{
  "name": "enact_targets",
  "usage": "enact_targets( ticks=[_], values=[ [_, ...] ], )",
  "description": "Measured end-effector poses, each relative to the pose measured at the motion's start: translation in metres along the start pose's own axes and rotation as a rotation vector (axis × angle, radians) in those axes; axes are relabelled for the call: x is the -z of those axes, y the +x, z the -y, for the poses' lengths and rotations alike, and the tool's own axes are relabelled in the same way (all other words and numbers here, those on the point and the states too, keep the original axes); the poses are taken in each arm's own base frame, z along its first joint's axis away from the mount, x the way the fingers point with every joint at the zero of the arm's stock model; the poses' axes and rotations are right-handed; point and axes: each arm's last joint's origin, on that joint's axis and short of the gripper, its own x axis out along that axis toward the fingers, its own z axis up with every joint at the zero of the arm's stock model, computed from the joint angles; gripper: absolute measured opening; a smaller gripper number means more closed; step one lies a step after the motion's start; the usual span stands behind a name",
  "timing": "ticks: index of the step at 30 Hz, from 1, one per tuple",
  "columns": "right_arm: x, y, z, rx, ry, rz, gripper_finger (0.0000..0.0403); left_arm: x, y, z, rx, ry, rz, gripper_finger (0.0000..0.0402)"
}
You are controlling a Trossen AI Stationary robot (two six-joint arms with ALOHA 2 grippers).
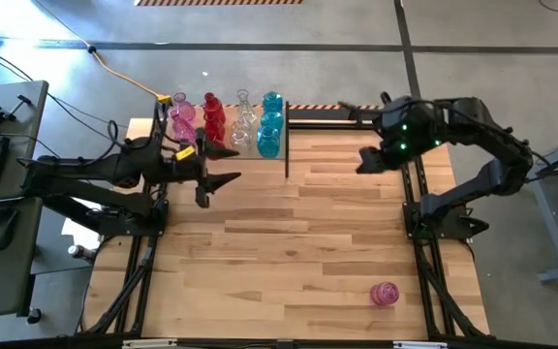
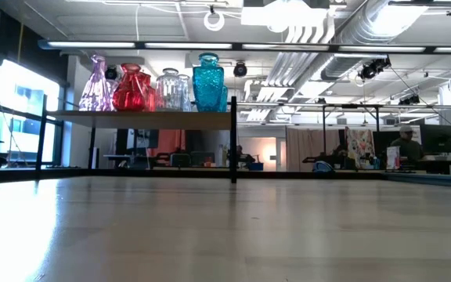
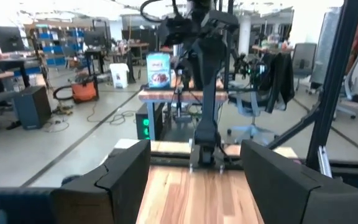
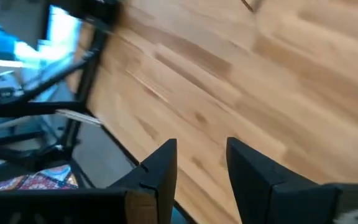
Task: Sort vases onto shelf
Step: Put the purple vase on the shelf aligned with the other purple vases
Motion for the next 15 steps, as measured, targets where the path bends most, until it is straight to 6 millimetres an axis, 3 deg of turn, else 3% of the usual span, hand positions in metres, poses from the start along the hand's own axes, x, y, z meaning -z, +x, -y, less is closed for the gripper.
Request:
enact_targets(
  ticks=[5, 15],
  values=[
    [0.022, 0.002, -0.002, 0.095, 0.08, -0.042, 0.0119, 0.004, 0.003, 0.001, 0.001, 0.004, -0.03, 0.0241],
    [0.067, 0.014, -0.025, 0.113, 0.054, -0.099, 0.0119, 0.004, 0.003, 0.001, 0.001, 0.003, -0.032, 0.0241]
  ],
)
